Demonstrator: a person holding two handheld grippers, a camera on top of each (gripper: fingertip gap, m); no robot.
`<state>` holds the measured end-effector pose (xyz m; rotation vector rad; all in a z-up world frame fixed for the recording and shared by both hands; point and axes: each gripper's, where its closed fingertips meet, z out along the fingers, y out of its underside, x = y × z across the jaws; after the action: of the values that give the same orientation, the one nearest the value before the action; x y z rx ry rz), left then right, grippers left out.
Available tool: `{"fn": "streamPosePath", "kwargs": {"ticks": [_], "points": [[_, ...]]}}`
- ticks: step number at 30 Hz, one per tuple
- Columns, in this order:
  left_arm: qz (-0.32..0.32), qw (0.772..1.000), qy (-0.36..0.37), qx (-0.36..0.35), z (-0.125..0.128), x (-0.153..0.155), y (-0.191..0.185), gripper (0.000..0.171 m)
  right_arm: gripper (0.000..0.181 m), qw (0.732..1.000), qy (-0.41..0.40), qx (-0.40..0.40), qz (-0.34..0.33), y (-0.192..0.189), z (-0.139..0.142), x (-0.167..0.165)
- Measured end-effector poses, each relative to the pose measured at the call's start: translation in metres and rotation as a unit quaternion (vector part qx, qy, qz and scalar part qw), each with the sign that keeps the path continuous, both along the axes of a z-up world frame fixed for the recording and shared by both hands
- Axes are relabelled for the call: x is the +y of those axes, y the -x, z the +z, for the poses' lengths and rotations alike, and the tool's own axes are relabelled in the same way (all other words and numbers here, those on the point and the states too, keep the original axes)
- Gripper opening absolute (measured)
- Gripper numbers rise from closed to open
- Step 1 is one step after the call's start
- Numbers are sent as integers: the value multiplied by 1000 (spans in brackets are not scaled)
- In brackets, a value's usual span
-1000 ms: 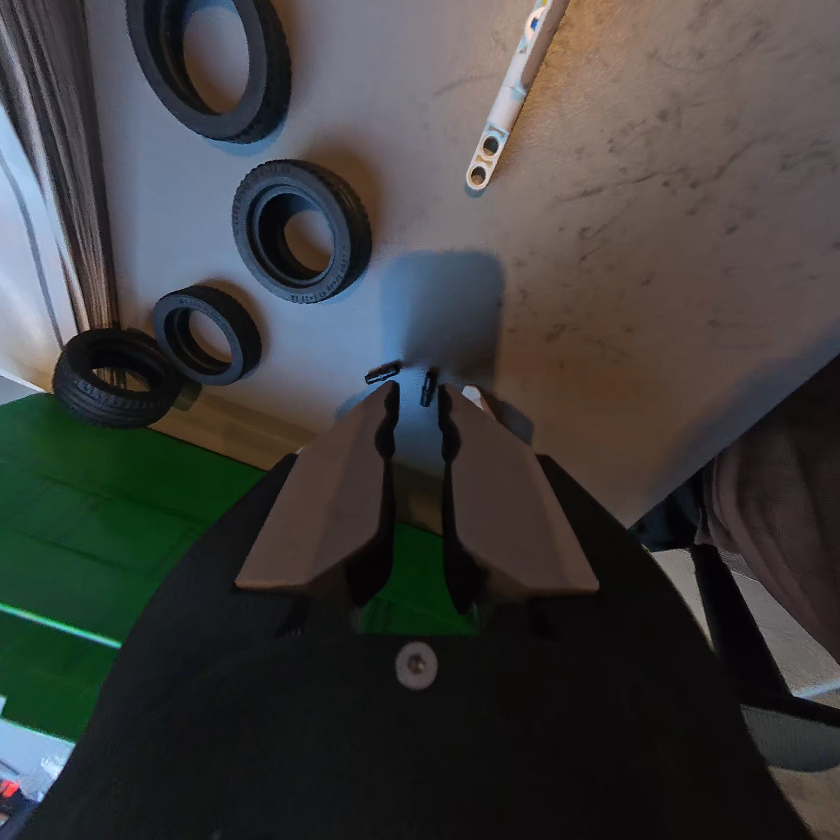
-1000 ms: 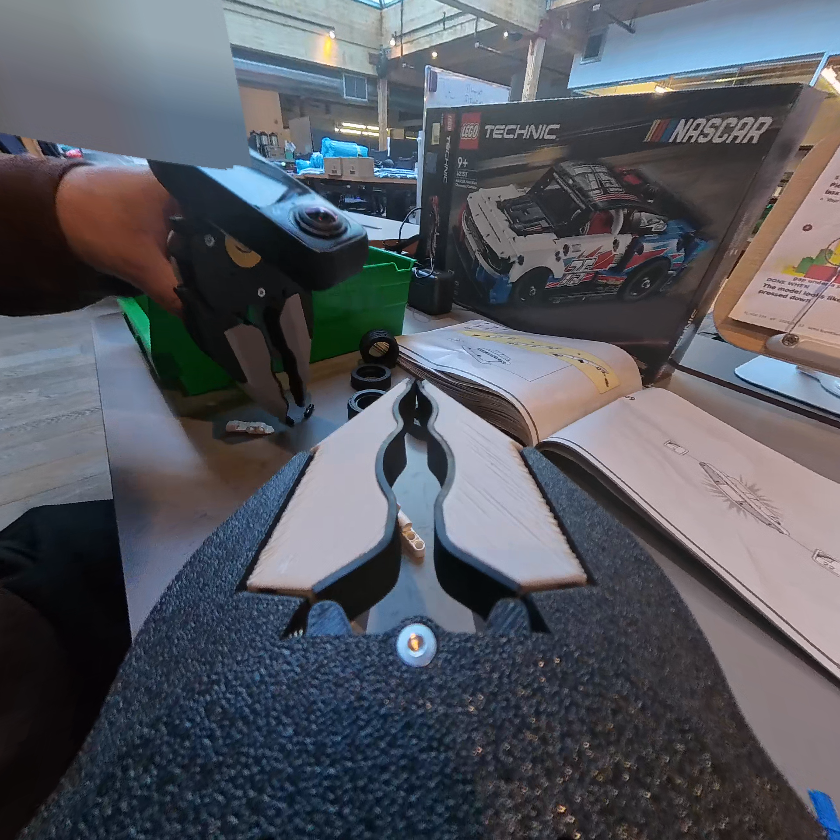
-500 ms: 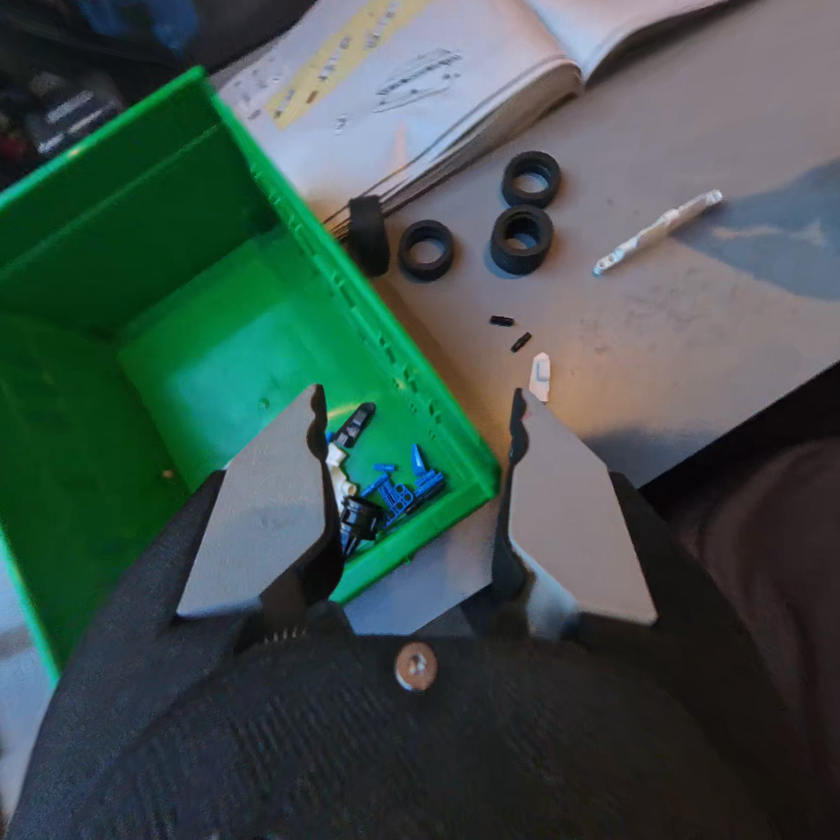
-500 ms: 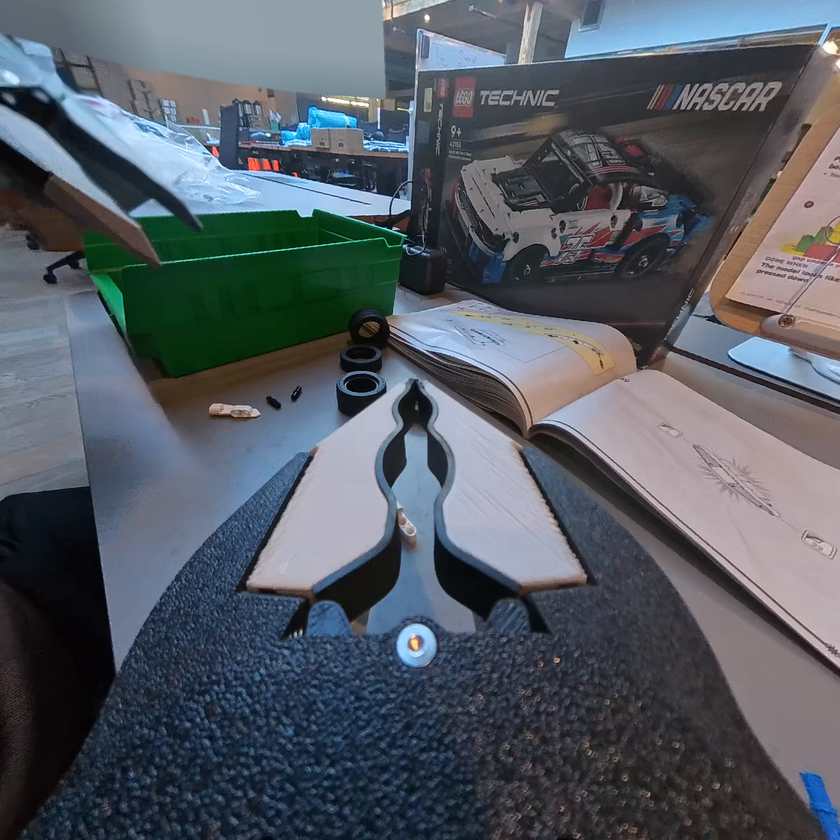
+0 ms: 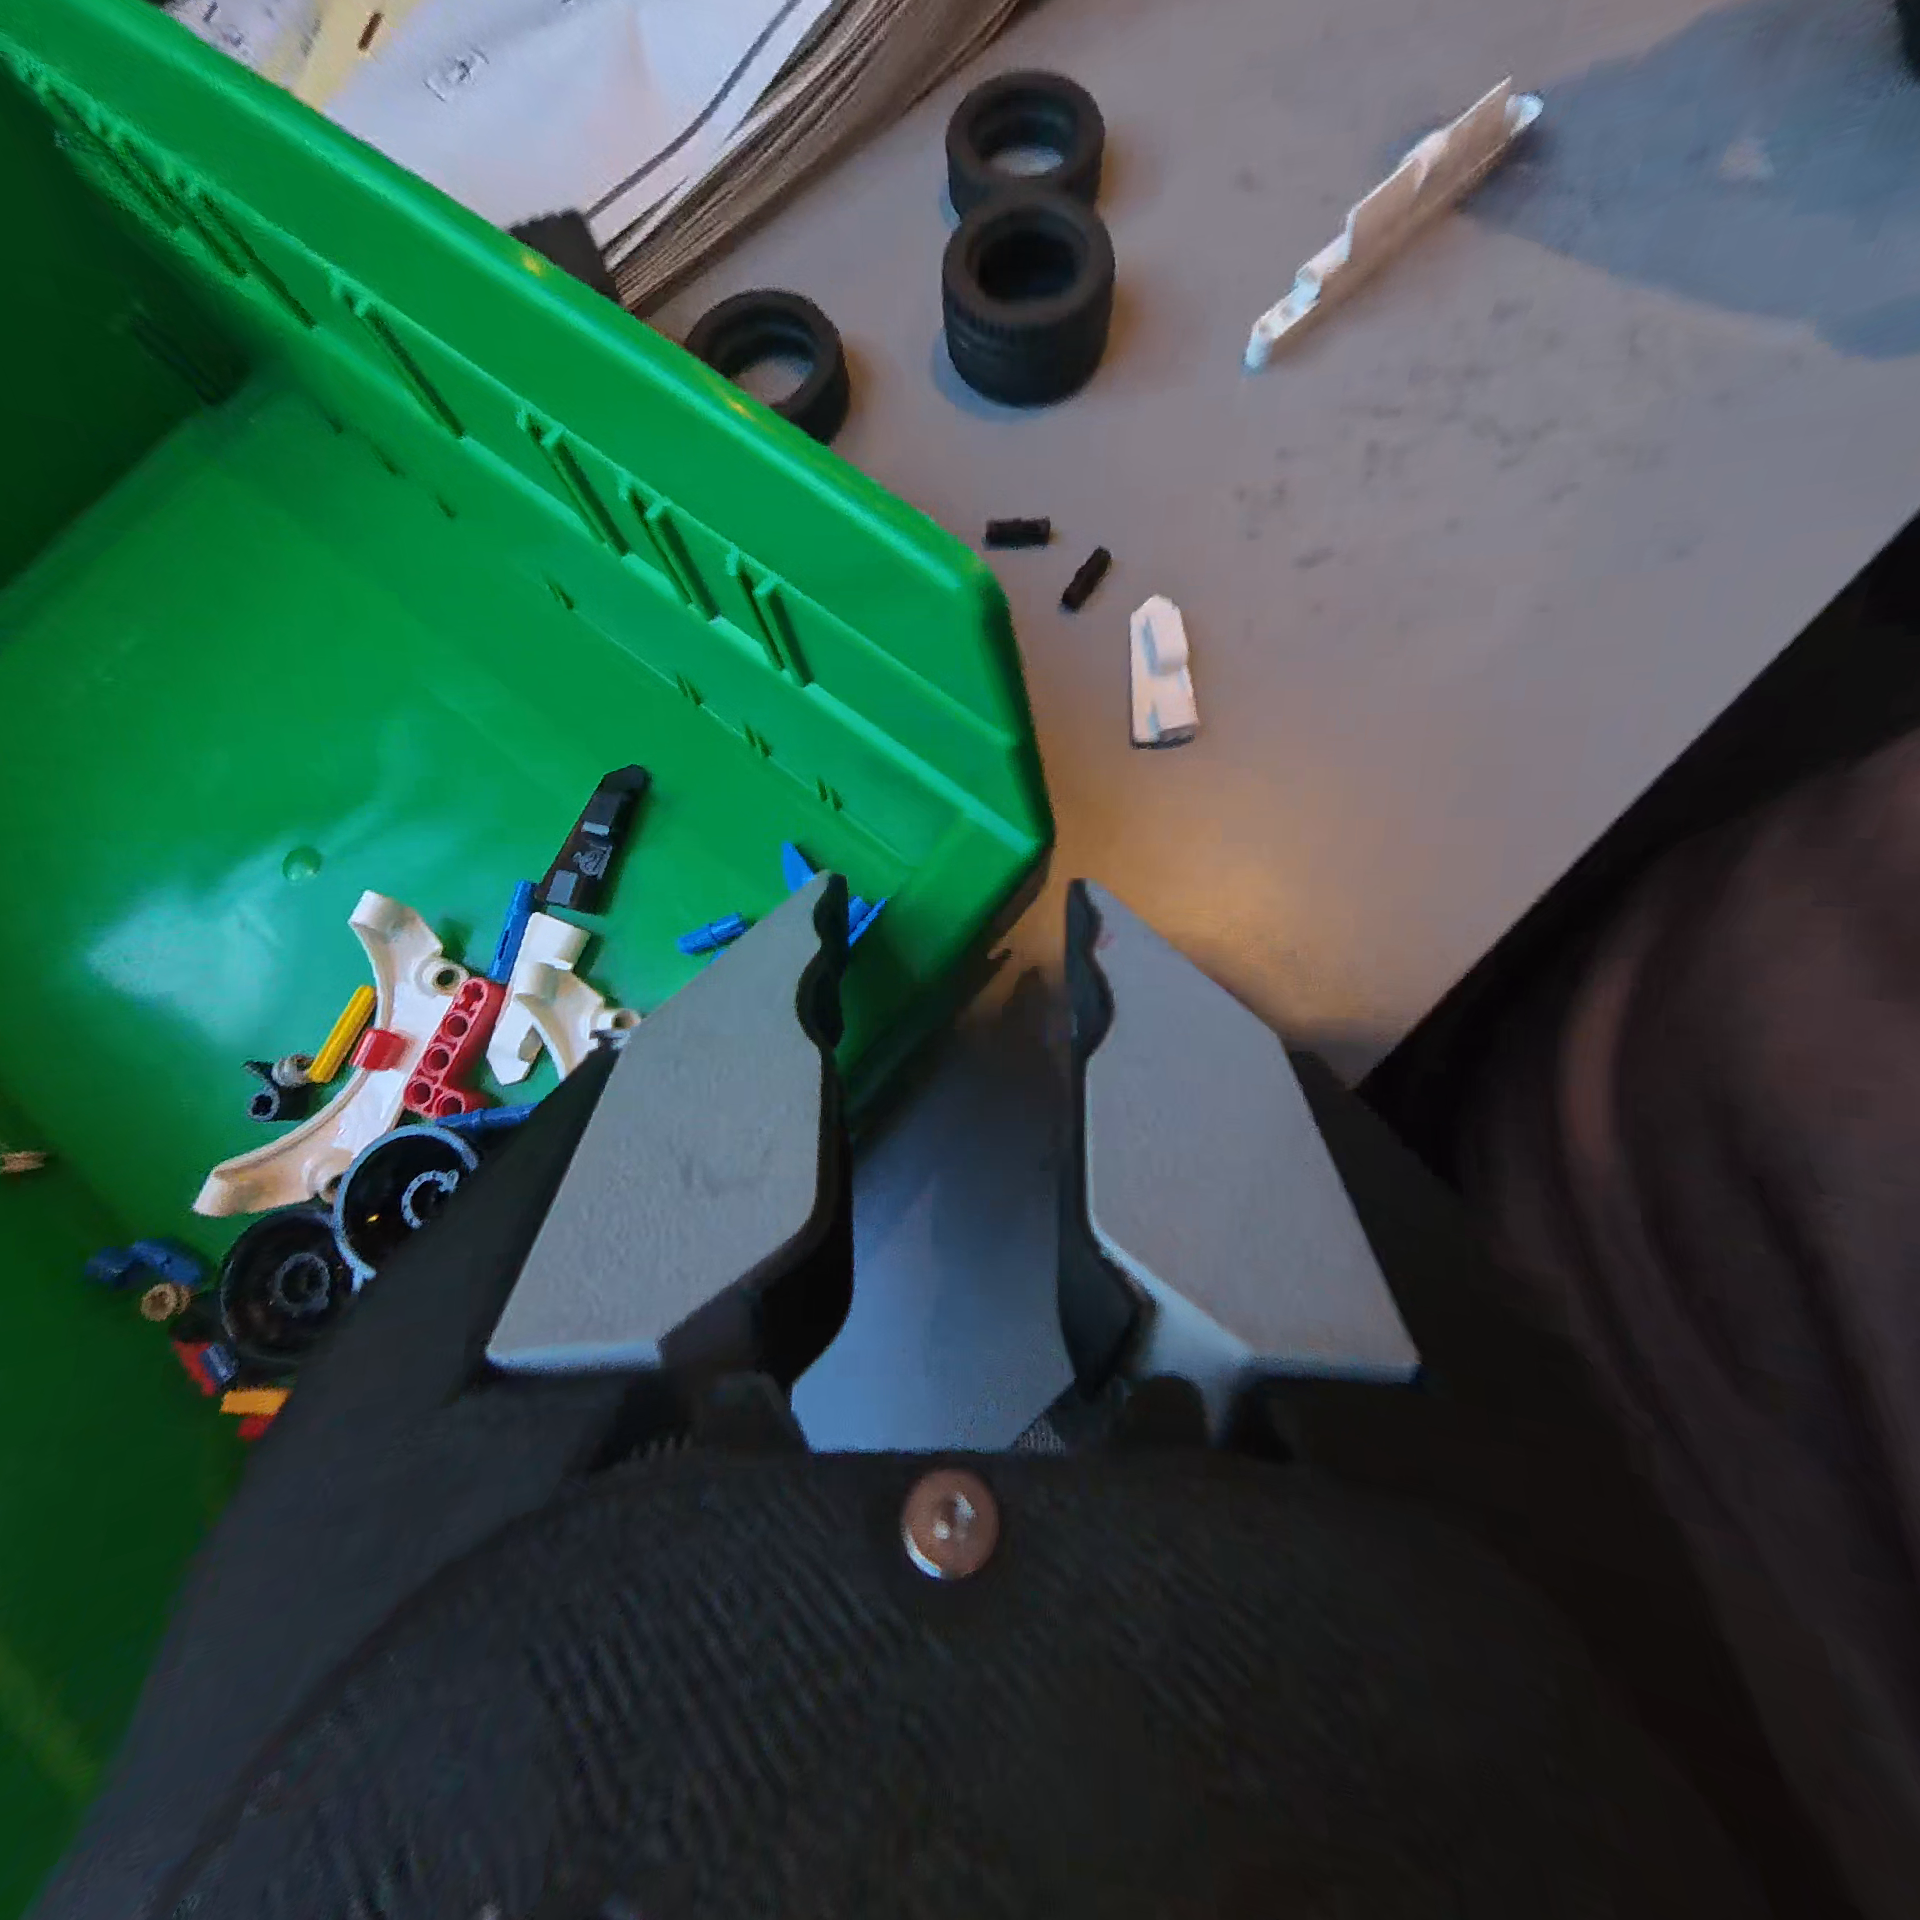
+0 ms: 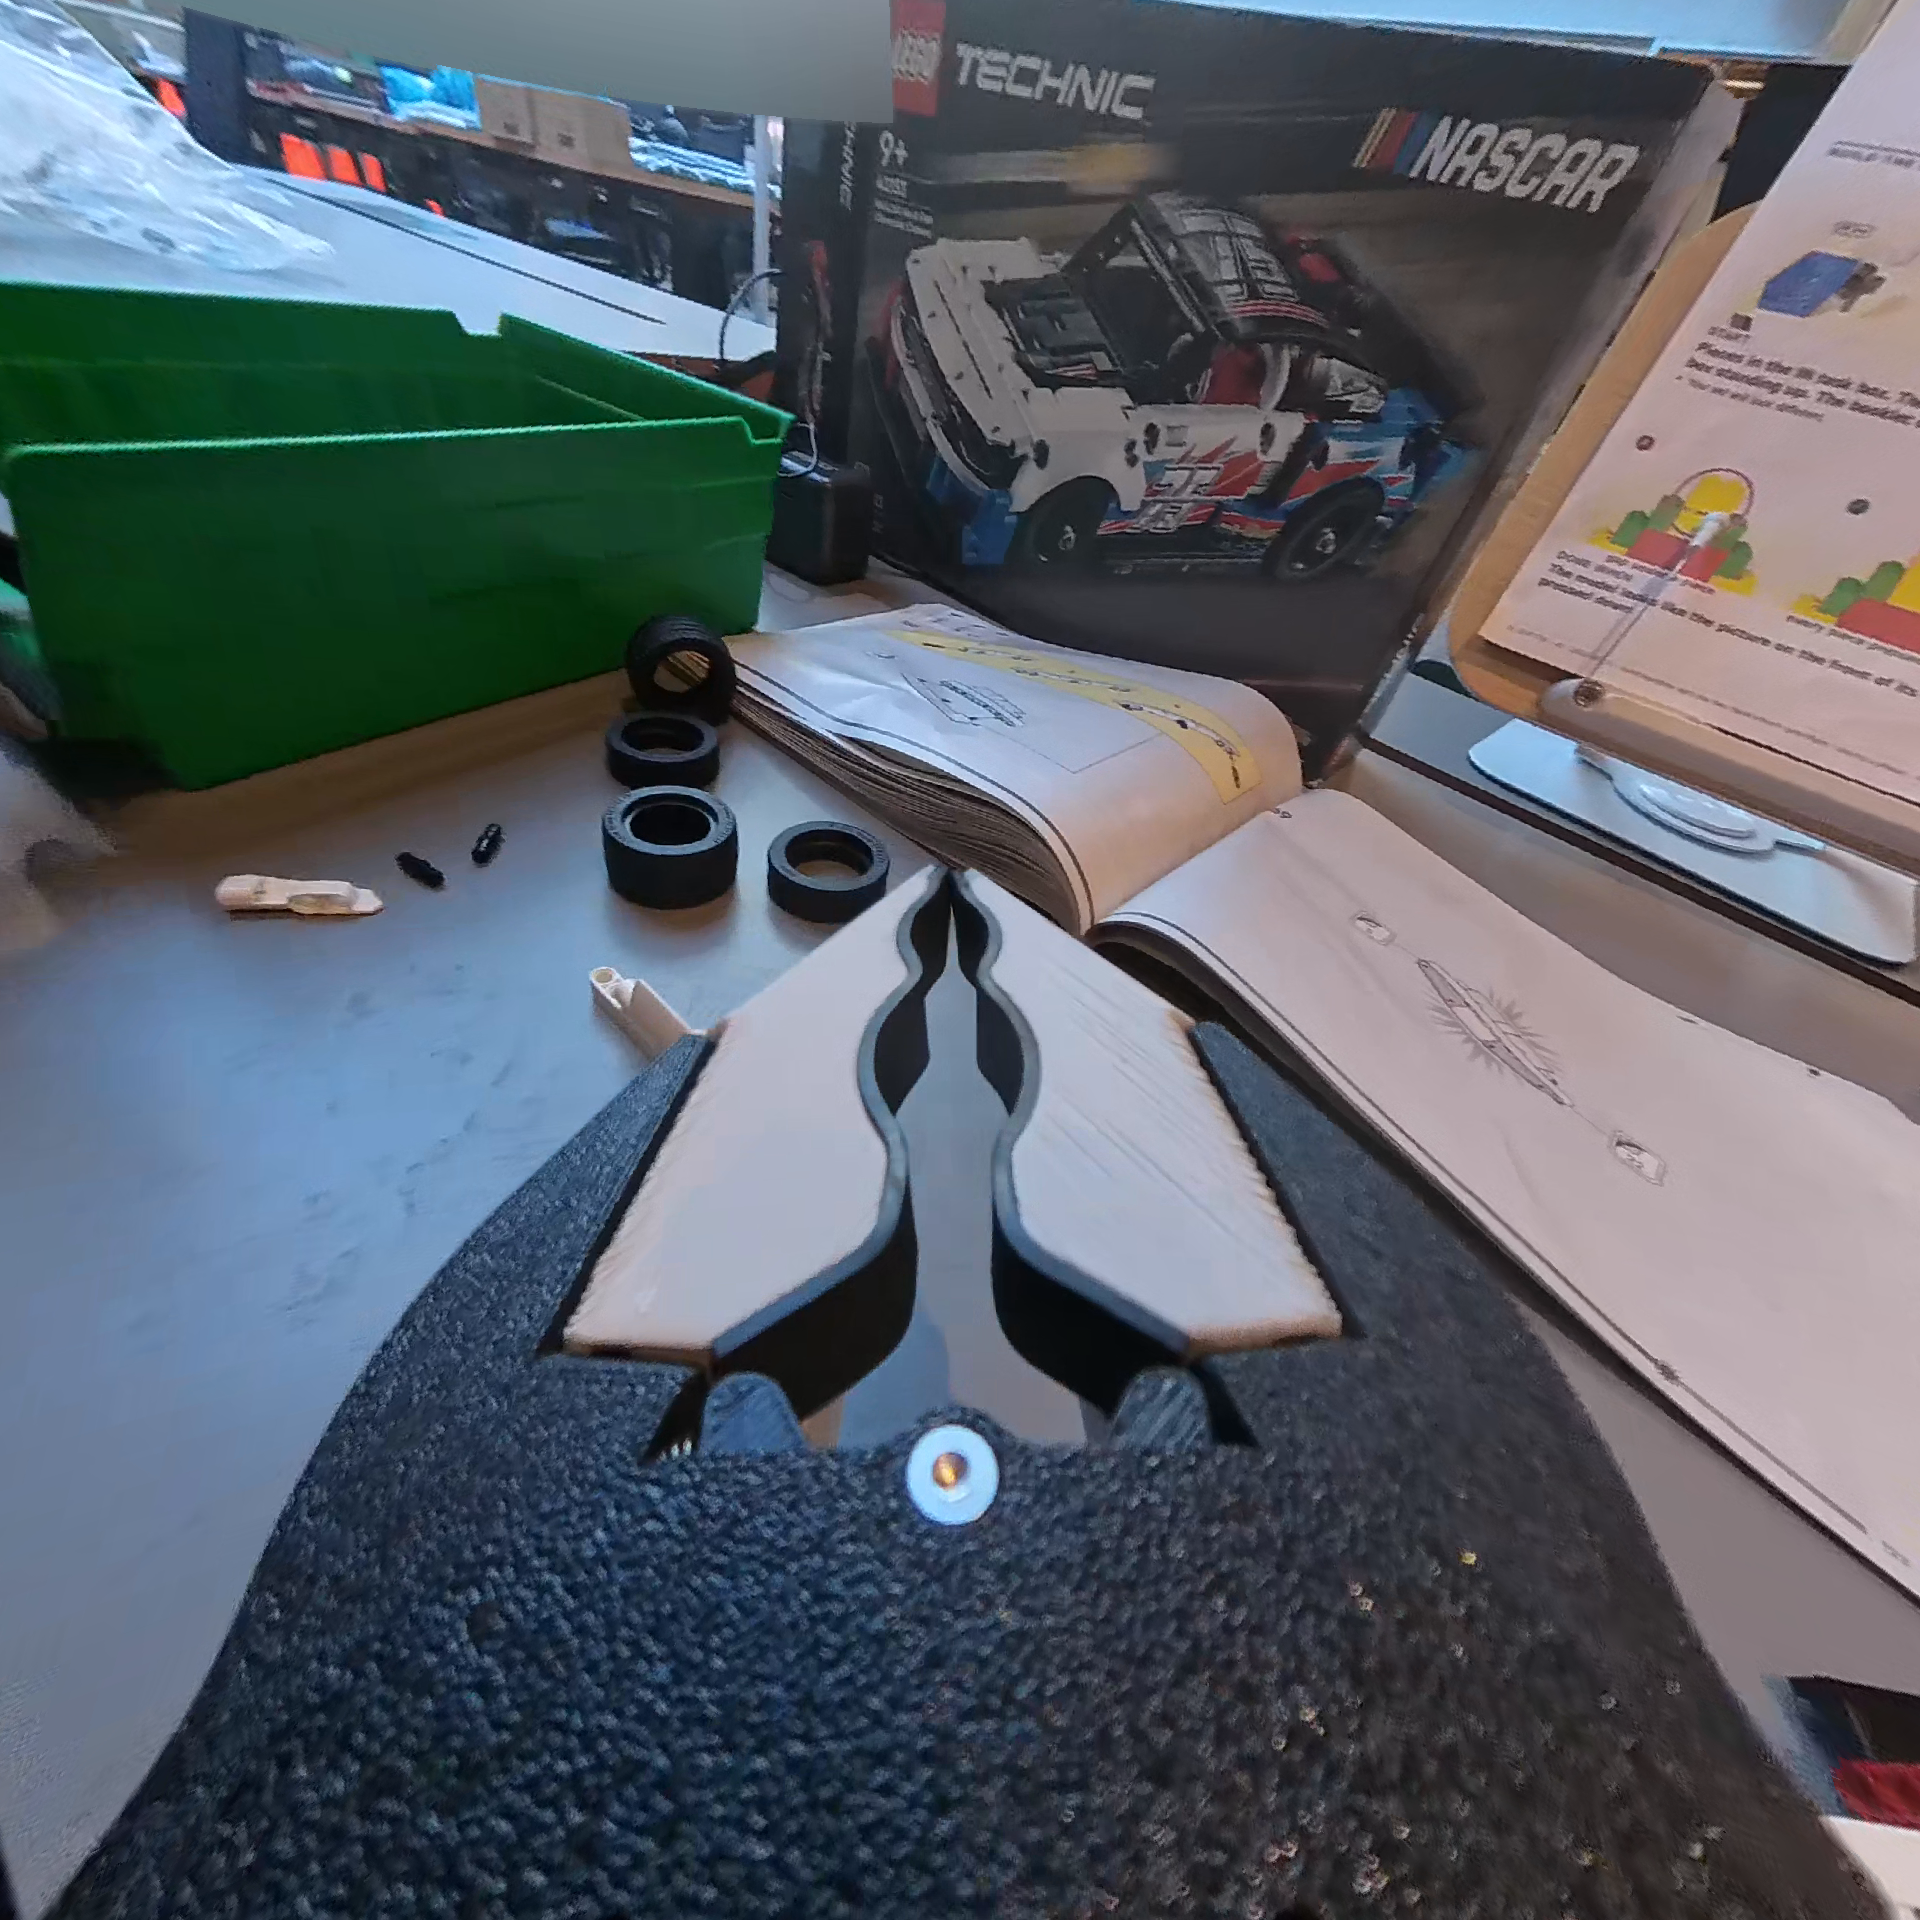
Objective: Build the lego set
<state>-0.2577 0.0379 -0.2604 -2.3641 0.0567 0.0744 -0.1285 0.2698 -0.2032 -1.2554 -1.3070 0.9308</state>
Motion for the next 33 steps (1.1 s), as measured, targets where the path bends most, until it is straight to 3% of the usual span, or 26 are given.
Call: {"fn": "streamPosePath", "kwargs": {"ticks": [3,5,9,12,16,18,22,27,29,31,32,33], "points": [[-22,1000,-17,-13,5,-1,-6,47,0,1000,-7,-7,-8,3,-2,3],[-28,999,-43,-4,20,-11,0,41,0,1000,-8,-9,-9,5,-3,4],[24,997,-51,44,61,-36,51,55,0,1000,-4,-7,-2,5,-2,3],[77,993,8,85,77,-52,99,48,0,1000,0,-1,1,4,0,3],[67,989,119,56,64,-57,121,30,0,1000,9,12,3,2,3,3],[57,983,167,58,56,-56,132,13,0,1000,12,15,5,1,4,3],[24,960,278,12,33,-58,138,14,0,1000,14,17,9,1,4,2],[-24,904,421,-69,1,-74,119,0,0,999,26,20,12,1,5,4],[-48,869,482,-99,-15,-81,109,6,0,999,34,21,14,1,5,5],[-66,835,537,-99,-25,-83,111,0,0,999,41,21,15,1,5,5],[-64,843,524,-106,-25,-71,113,0,0,999,42,21,15,1,5,6],[-56,859,505,-69,-25,-57,129,0,0,999,43,22,15,1,5,6]]}}
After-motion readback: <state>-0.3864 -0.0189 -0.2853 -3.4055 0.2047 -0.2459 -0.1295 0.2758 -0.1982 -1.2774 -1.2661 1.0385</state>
